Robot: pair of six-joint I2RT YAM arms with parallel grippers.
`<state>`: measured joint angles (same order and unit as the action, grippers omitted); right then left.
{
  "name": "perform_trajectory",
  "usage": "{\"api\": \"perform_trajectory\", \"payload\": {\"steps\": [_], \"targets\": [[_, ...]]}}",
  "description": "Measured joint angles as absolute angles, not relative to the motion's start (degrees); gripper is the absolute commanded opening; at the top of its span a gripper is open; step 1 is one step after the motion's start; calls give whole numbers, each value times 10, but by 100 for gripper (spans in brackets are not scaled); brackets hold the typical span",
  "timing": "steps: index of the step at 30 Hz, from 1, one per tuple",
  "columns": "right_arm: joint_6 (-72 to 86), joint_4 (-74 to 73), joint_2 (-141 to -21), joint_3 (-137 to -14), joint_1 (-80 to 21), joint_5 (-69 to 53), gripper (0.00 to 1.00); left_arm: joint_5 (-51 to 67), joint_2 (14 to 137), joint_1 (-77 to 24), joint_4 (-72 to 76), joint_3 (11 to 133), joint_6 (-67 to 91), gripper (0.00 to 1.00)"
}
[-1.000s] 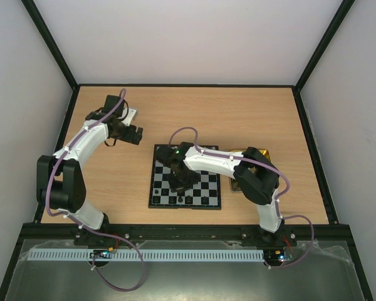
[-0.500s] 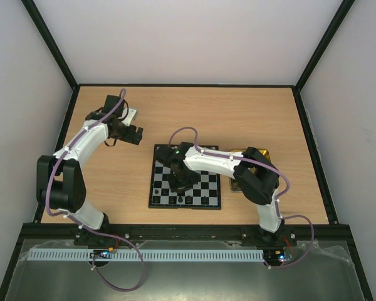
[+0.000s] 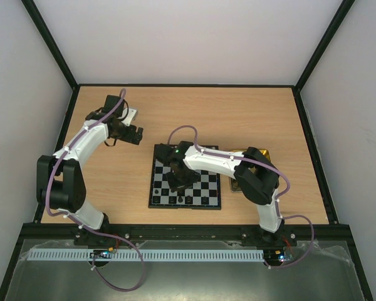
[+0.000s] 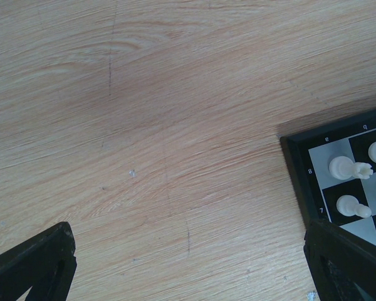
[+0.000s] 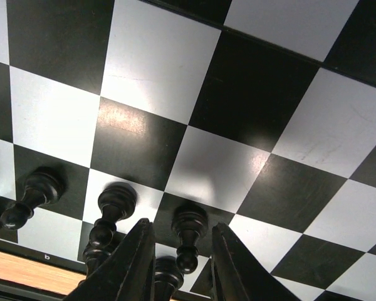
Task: Set up the chess pieces on the board
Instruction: Place the chess piece on the chessboard, then pick up the chess piece from the storage box.
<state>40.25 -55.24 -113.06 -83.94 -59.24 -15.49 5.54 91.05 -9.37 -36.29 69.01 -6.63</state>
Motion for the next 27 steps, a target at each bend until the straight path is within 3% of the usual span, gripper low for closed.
{"api": "perform_trajectory", "payload": {"steps": [16, 23, 27], "targets": [[396, -555, -1141, -858, -553, -138, 25, 55, 912, -94, -363, 690, -66, 99], [390, -567, -1128, -876, -496, -117, 24, 55, 915, -94, -363, 690, -66, 99], [390, -571, -1058, -843, -427, -98, 23, 55, 916, -94, -363, 690, -66, 99]]}}
